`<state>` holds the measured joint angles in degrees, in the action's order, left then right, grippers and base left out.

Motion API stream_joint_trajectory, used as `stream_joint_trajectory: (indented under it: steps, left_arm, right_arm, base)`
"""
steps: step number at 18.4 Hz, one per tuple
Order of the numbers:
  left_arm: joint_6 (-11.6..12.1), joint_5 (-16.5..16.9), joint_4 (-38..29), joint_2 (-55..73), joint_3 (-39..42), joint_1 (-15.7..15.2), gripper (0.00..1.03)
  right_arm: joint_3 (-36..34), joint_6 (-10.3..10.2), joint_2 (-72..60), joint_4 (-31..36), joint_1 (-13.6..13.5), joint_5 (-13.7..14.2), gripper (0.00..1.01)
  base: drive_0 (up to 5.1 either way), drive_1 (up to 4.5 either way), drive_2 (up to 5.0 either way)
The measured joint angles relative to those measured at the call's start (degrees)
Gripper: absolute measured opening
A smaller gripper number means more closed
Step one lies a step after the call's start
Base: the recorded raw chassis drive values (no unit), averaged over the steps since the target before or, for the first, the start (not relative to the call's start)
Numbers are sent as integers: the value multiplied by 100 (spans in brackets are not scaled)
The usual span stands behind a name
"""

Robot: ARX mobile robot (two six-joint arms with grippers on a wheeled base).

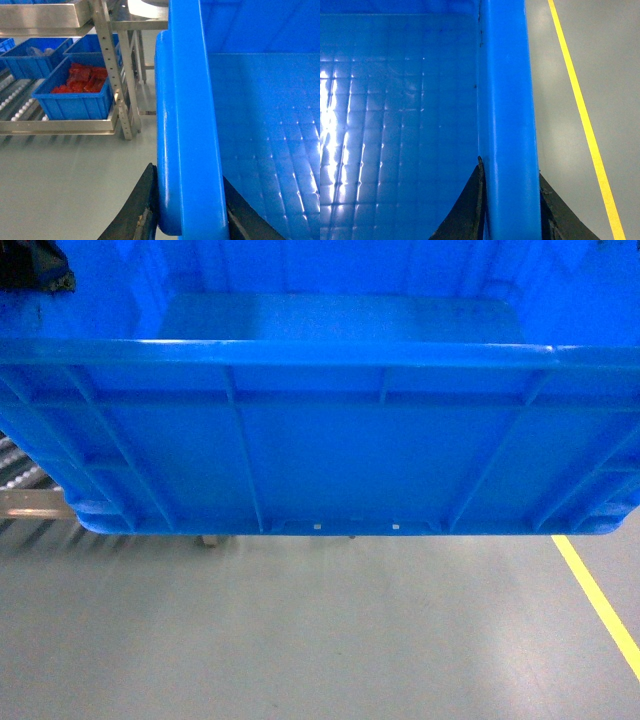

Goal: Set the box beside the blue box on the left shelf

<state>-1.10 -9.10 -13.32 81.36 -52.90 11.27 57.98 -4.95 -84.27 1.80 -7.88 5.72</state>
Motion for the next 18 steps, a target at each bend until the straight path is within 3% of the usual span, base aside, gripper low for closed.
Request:
stream_joint_trajectory:
  steps: [10, 14, 18]
  left_arm:
    - [-15, 0, 7, 2, 0, 0, 20]
    - [-11, 2, 13, 17, 0, 0, 20]
    - [-20, 2, 4, 11, 0, 22, 20]
  right_arm:
    - [0, 4, 0, 31, 0, 4, 17]
    - [0, 2, -4, -7, 0, 2, 16]
    - [0, 4, 0, 17, 2, 15, 16]
  base:
    - [2, 435, -430]
    - [0, 0, 0]
    - [-474, 238, 281]
